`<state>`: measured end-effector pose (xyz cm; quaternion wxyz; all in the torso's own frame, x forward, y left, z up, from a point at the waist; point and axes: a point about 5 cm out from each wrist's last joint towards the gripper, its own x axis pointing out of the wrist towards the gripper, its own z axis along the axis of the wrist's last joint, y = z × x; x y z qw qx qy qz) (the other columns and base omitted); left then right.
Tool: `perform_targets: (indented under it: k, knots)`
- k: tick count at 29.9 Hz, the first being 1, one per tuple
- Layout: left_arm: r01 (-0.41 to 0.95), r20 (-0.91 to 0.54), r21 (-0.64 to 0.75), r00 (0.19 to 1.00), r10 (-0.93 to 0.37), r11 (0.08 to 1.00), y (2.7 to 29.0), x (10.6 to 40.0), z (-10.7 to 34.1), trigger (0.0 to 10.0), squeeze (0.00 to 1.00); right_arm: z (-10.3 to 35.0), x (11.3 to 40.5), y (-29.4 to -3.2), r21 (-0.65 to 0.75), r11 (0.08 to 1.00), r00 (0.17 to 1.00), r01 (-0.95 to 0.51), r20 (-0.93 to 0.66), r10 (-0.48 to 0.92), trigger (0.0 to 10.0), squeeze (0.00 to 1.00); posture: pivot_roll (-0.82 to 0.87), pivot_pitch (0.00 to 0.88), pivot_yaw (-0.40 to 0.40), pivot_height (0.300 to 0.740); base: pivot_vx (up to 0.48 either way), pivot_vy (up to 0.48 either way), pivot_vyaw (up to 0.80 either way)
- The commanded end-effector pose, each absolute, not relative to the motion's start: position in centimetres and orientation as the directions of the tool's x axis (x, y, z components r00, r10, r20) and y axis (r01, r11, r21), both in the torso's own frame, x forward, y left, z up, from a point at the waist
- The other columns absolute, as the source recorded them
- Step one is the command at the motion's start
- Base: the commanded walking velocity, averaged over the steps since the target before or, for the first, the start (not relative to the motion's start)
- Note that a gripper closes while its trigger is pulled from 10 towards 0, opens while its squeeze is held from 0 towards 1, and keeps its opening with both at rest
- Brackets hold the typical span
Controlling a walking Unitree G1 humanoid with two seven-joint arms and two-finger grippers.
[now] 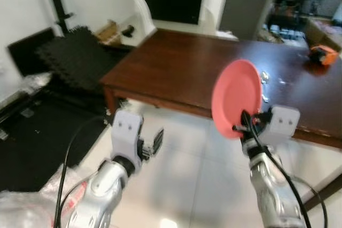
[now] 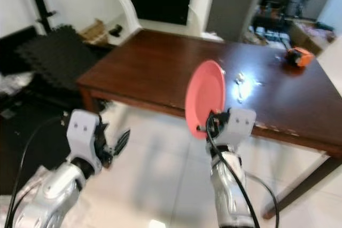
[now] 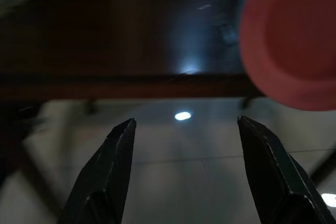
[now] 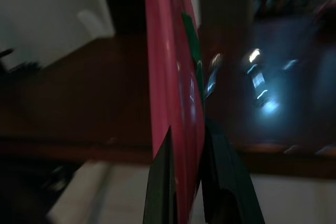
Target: Setting the table
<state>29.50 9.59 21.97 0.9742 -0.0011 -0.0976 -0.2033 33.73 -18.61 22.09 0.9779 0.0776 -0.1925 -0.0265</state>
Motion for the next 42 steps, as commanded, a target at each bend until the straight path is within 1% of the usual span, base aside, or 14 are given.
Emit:
perform_targets:
  k: [1,4,5,8,12,15,19,26,29,35,42]
  knots:
    - [0.378,0.174,0.025,0.910,-0.376,0.926,10.0,29.6,21.5,10.0,0.00,22.5,33.4,-18.3,0.141,0.990,0.913,0.006,0.403,-0.063,10.0,0.00,0.06,0.177,0.035,0.740,0.000,0.000,-0.80]
    - [0.269,0.186,0.036,0.945,-0.271,0.963,11.6,30.3,21.5,10.0,0.00,22.9,33.0,-17.3,0.090,0.995,0.905,-0.037,0.426,-0.004,10.0,0.00,0.06,0.178,0.031,0.740,0.000,0.000,-0.80]
    - [0.269,0.186,0.036,0.945,-0.271,0.963,11.6,30.3,21.5,10.0,0.00,22.9,33.0,-17.3,0.090,0.995,0.905,-0.037,0.426,-0.004,10.0,0.00,0.06,0.178,0.031,0.740,0.000,0.000,-0.80]
    - [0.187,0.196,0.052,0.961,-0.193,0.981,13.0,30.7,21.5,10.0,0.00,23.1,32.6,-16.5,0.074,0.994,0.900,-0.074,0.434,0.035,10.0,0.00,0.06,0.178,0.029,0.740,0.000,0.000,-0.80]
    - [0.138,0.208,0.059,0.967,-0.147,0.989,13.9,30.9,21.4,10.0,0.00,23.1,32.2,-15.6,0.084,0.989,0.897,-0.121,0.435,0.073,10.0,0.00,0.05,0.176,0.024,0.740,0.000,0.000,-0.80]
    - [0.117,0.216,0.051,0.968,-0.125,0.992,14.2,31.0,21.4,10.0,0.00,22.9,31.8,-15.1,0.104,0.983,0.896,-0.151,0.435,0.092,10.0,0.00,0.05,0.176,0.023,0.740,0.160,0.000,0.00]
    - [0.134,0.232,0.056,0.962,-0.144,0.989,13.6,31.1,21.5,10.0,0.00,22.6,31.5,-15.2,0.123,0.981,0.900,-0.151,0.428,0.085,10.0,0.00,0.04,0.174,0.021,0.740,0.480,0.000,0.00]
    - [0.166,0.255,0.067,0.950,-0.178,0.984,12.7,31.5,21.7,10.0,0.00,22.9,31.6,-17.0,0.119,0.990,0.902,-0.074,0.431,0.016,10.0,0.00,0.02,0.170,0.024,0.740,0.480,0.000,0.00]
    - [0.174,0.261,0.073,0.947,-0.188,0.982,12.5,31.6,21.8,10.0,0.00,22.8,31.7,-17.4,0.123,0.991,0.906,-0.057,0.424,-0.001,10.0,0.00,0.02,0.169,0.025,0.740,0.480,0.000,-0.80]
    - [0.182,0.266,0.073,0.944,-0.195,0.981,12.3,31.6,21.8,10.0,0.00,22.9,31.7,-17.6,0.116,0.992,0.907,-0.047,0.421,-0.006,10.0,0.00,0.02,0.169,0.027,0.740,0.480,0.000,-0.80]
    - [0.179,0.266,0.069,0.945,-0.191,0.981,12.4,31.7,21.7,10.0,0.00,23.0,31.9,-17.4,0.074,0.995,0.909,-0.067,0.415,0.030,10.0,0.00,0.02,0.171,0.028,0.740,0.480,0.000,0.00]
